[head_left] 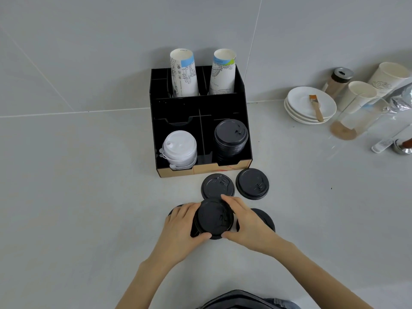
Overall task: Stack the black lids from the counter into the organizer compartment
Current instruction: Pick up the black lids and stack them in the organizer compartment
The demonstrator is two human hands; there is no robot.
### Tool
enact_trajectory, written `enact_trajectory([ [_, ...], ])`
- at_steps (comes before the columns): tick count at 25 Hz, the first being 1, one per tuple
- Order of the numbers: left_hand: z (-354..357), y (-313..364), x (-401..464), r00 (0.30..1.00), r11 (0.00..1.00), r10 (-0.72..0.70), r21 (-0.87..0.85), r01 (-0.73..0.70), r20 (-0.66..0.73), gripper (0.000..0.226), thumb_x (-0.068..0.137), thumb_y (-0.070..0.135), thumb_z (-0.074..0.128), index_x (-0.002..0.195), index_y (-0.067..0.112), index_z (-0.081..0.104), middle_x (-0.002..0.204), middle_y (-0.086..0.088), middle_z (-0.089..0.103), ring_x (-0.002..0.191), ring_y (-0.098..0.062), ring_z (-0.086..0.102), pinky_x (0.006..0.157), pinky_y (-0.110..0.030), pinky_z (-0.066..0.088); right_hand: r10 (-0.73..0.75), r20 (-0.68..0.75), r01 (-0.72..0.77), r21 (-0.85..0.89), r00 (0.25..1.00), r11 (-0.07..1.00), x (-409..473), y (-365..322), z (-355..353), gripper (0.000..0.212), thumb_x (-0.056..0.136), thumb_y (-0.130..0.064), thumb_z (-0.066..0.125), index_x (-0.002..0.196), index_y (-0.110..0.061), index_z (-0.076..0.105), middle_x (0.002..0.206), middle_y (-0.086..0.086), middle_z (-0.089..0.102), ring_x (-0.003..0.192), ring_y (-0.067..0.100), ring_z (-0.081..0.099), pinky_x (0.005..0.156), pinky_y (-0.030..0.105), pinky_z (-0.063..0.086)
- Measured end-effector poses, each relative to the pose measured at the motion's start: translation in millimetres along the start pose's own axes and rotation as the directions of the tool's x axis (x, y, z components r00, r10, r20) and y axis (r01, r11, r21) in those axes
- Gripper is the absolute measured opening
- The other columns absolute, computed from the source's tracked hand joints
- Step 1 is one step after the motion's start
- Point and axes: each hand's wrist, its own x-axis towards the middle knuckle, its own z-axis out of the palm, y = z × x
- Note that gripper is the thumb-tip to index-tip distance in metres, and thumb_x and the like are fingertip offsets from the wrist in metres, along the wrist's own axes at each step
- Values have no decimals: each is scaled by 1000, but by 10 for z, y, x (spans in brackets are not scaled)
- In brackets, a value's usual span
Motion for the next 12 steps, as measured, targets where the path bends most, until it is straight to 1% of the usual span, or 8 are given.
enact_trajectory([
  [2,-24,67,21,998,999,5,-40,-7,-66,66,78,41,60,133,27,26,139,6,36,125,-16,33,104,-30,27,-16,-55,17,19,998,1000,-6,5,-77,72,77,-14,66,136,-17,24,141,-1,31,120,9,38,98,15,29],
  [5,-37,160,65,989,996,7,-89,-20,-146,66,77,41,61,132,24,29,137,4,39,121,-16,39,102,-32,33,-48,-138,55,44,989,998,-2,14,-160,67,77,-14,66,133,-16,30,139,0,35,123,11,38,107,24,32],
  [7,-54,212,116,984,995,-12,-105,-6,-176,66,76,42,62,131,22,30,136,2,41,119,-17,41,100,-33,36,-67,-187,78,52,980,996,8,3,-228,63,77,-12,65,132,-16,33,136,-2,39,123,11,40,108,25,33],
  [8,-68,236,148,982,993,-22,-118,0,-188,66,76,43,62,130,22,31,135,1,42,118,-17,42,99,-33,37,-73,-212,87,59,975,994,18,-8,-271,62,78,-11,65,131,-17,35,132,-4,40,121,11,41,107,24,33],
  [9,-87,265,180,979,991,-26,-131,-1,-201,65,76,43,62,129,21,32,134,0,43,118,-17,43,98,-34,38,-79,-233,97,65,969,993,33,-24,-316,60,78,-10,64,130,-17,36,129,-7,40,120,10,42,105,19,33],
  [11,-135,336,256,973,990,-10,-139,-23,-231,64,76,42,63,129,22,34,132,-2,44,117,-18,43,97,-34,39,-95,-260,115,62,961,991,76,-54,-412,59,78,-9,64,130,-18,36,125,-10,40,118,9,42,100,6,30],
  [12,-162,378,298,969,989,0,-144,-37,-248,63,76,41,64,128,22,34,131,-2,45,117,-18,43,97,-34,39,-100,-269,120,60,958,991,98,-59,-458,59,78,-9,64,130,-18,36,125,-10,41,119,9,42,99,4,29],
])
